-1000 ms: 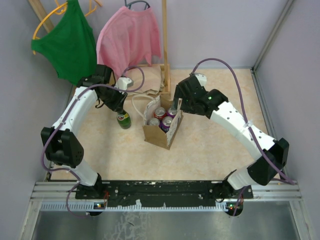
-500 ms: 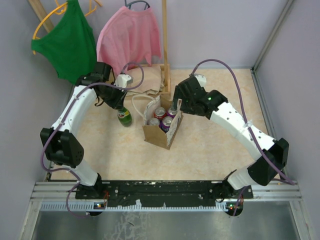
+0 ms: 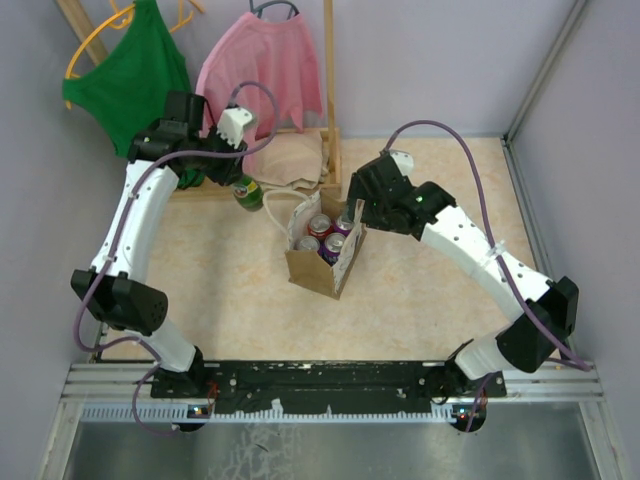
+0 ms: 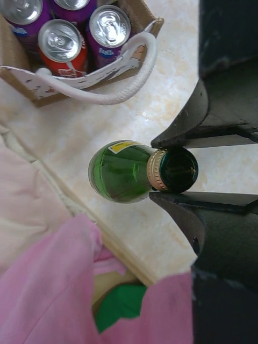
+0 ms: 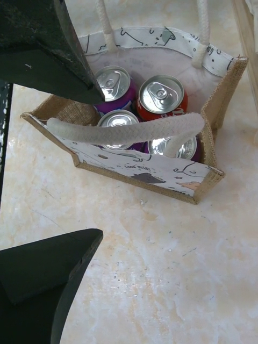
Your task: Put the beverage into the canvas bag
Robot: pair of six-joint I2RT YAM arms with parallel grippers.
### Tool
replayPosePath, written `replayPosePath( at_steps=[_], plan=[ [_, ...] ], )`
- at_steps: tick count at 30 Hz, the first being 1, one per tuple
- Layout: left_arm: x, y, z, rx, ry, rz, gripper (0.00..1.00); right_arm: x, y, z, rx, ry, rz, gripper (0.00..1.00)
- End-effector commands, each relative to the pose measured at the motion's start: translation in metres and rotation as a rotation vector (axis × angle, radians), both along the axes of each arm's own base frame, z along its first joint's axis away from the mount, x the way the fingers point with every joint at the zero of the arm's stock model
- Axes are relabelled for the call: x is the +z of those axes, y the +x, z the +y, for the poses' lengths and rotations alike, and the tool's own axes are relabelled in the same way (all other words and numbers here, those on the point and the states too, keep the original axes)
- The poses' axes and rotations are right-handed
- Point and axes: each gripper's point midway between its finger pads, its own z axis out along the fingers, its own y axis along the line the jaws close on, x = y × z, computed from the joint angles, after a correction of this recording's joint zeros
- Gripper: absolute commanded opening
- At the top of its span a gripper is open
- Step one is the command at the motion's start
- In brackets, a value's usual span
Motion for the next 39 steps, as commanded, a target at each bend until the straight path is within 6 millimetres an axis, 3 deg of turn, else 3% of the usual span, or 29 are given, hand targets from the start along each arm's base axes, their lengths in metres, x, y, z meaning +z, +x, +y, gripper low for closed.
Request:
replayPosePath(
  at_steps=[1,12,30,39],
  plan=[
    [0.069,0.019,-0.015,-0.032,-0.088,-0.208,0.0,0.021,0.004,-0.002,-0.021,0.046,-0.065,0.99],
    [0.133,0.02,-0.04,-0.091,-0.219,-0.356,0.0,0.016,0.002,-0.001,-0.012,0.047,-0.051,0.99],
    [0.163,-0.006,-0.101,-0.231,-0.289,-0.429,0.0,0.011,-0.007,-0.005,-0.016,0.06,-0.04,0.99],
    [0.178,0.007,-0.089,-0.153,-0.235,-0.527,0.0,0.011,-0.008,-0.005,-0.015,0.065,-0.043,0.99]
  ],
)
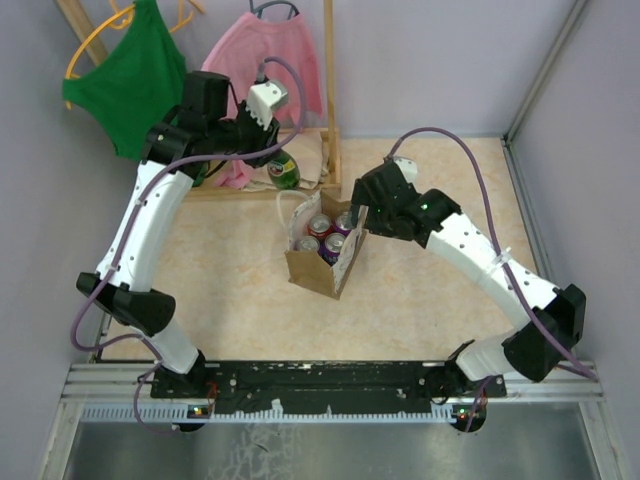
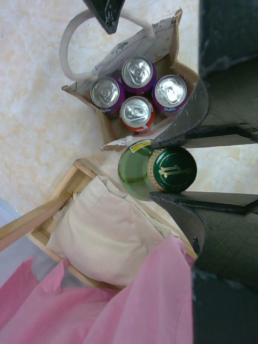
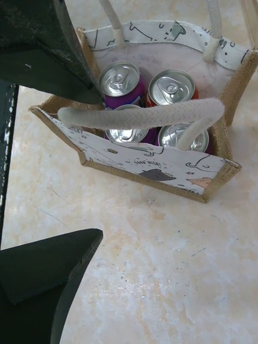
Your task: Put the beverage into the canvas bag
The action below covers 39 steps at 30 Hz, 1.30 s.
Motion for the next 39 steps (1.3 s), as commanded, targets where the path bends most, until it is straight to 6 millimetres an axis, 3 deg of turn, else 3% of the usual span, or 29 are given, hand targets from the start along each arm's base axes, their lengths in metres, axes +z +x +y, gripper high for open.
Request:
replayPosePath(
  at_steps=[1,11,17,31,39],
  plan=[
    [0.093,0.017,0.009,0.061,-0.085,-0.329,0.0,0.017,0.003,0.0,-0.017,0.048,-0.051,0.99],
    [0.114,0.005,-0.005,-0.002,-0.168,-0.337,0.0,0.015,0.004,0.001,-0.011,0.047,-0.048,0.99],
    [0.112,-0.022,-0.025,-0.131,-0.246,-0.256,0.0,0.014,0.003,0.001,-0.016,0.049,-0.044,0.99],
    [0.06,-0.08,-0.061,-0.32,-0.275,-0.02,0.0,0.013,0.004,0.003,-0.011,0.05,-0.039,0.99],
    [0.034,-0.101,-0.078,-0.383,-0.266,0.064,0.0,0.01,0.001,0.0,-0.02,0.054,-0.035,0.99]
  ],
)
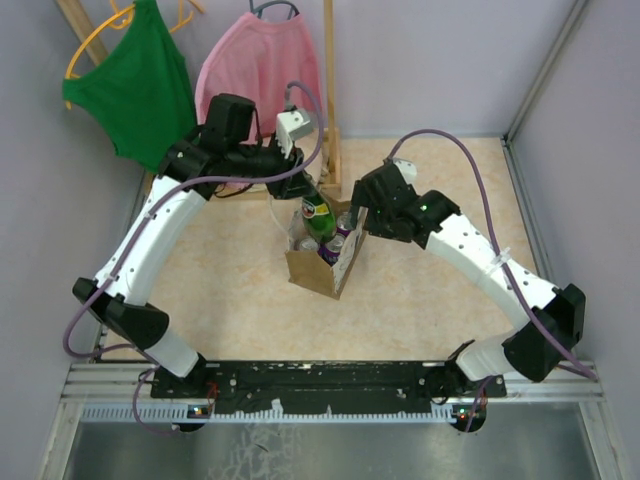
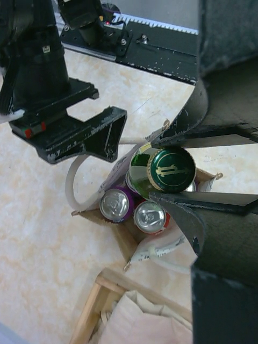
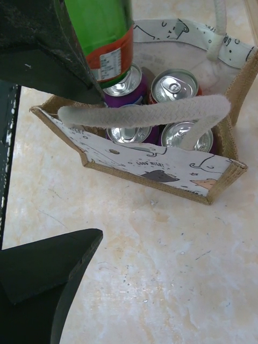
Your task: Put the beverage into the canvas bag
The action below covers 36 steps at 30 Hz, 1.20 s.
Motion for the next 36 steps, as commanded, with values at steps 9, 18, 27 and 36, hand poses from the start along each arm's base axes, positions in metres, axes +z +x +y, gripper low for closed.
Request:
replayPosePath(
  at_steps=[9,18,27,36],
  plan=[
    [0.025,-0.021,-0.019,-0.08,-0.101,-0.101,0.0,0.011,-0.006,-0.011,-0.042,0.041,-0.045,0.99],
    [0.04,-0.009,-0.021,-0.052,-0.114,-0.148,0.0,0.009,-0.008,-0.012,-0.047,0.041,-0.043,0.99],
    [0.016,-0.012,-0.022,-0.071,-0.085,-0.1,0.0,0.009,-0.008,-0.013,-0.045,0.037,-0.041,0.99],
    [-0.013,-0.016,-0.018,-0.066,-0.058,-0.062,0.0,0.006,-0.012,-0.016,-0.052,0.04,-0.036,0.99]
  ],
)
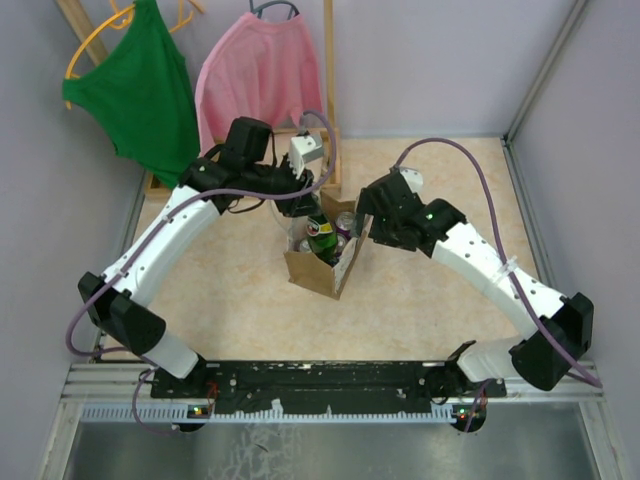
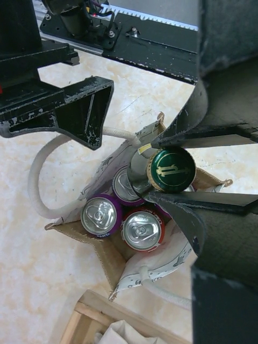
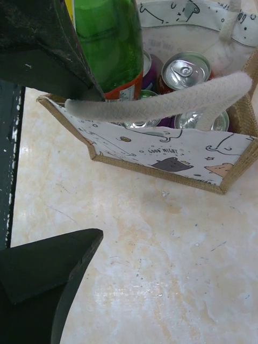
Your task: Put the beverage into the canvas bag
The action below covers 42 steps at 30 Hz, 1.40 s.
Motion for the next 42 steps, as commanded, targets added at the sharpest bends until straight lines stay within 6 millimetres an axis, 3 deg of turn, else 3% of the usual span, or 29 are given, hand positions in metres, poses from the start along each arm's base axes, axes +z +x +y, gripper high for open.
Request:
replayPosePath(
  at_steps=[1,9,20,28,42],
  plan=[
    [0.05,-0.007,-0.006,-0.043,-0.118,-0.134,0.0,0.018,0.003,-0.005,-0.032,0.034,-0.062,0.99],
    [0.053,-0.023,0.003,-0.063,-0.096,-0.12,0.0,0.015,0.004,-0.004,-0.029,0.035,-0.056,0.99],
    [0.033,-0.043,0.018,-0.094,-0.029,-0.068,0.0,0.013,0.006,0.001,-0.019,0.041,-0.049,0.99],
    [0.005,-0.046,0.011,-0.126,0.004,-0.038,0.0,0.014,0.004,-0.002,-0.021,0.038,-0.049,0.99],
    [-0.02,-0.042,-0.003,-0.164,0.068,-0.042,0.0,0.015,0.002,-0.004,-0.031,0.038,-0.053,0.99]
  ],
)
